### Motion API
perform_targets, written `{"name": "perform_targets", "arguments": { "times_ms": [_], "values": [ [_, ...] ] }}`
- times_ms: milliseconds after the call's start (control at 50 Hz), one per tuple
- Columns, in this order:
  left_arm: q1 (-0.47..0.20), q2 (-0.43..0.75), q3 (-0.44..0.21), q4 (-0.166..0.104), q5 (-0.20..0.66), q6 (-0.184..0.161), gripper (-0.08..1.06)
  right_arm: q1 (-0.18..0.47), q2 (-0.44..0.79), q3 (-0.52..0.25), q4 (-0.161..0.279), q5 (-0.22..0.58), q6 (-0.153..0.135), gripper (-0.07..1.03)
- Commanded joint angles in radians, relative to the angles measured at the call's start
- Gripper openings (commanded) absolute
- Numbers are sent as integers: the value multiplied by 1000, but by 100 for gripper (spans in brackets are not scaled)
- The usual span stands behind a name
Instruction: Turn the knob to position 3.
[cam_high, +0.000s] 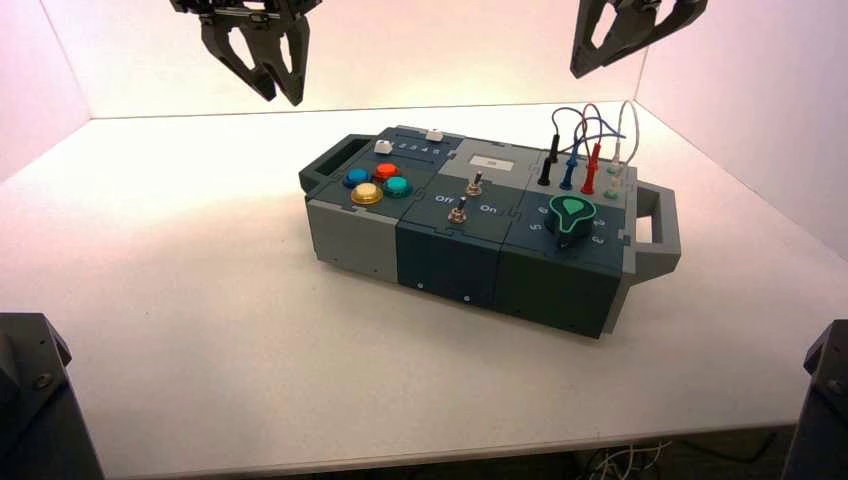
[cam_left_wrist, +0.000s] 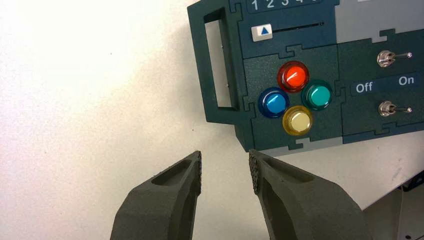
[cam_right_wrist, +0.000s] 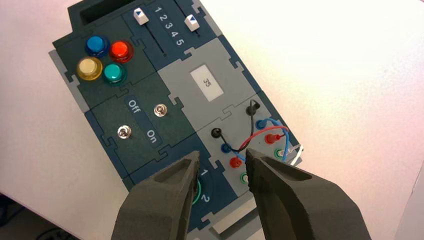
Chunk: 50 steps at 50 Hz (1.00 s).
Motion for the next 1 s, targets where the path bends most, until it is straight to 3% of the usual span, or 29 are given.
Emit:
{"name": "perform_targets", "arguments": {
  "times_ms": [20, 360, 480, 580, 780, 1000],
  "values": [
    [-11, -9, -20, 2, -3, 3, 52, -8, -5, -8, 2, 0, 0, 50],
    [-14, -9, -20, 2, -2, 3, 52, -5, -5, -5, 8, 3, 2, 50],
    [-14, -8, -20, 2, -2, 3, 52, 29, 3, -12, 46, 48, 3, 47],
    [-14, -3, -21, 2, -2, 3, 52, 54, 18, -28, 78, 112, 5, 39],
    [-17, -3, -28, 0, -2, 3, 52, 72, 57, -31, 173, 179, 5, 2],
    [-28, -3, -28, -2, 0, 3, 52, 130, 66, -38, 210, 179, 6, -2]
  ]
}}
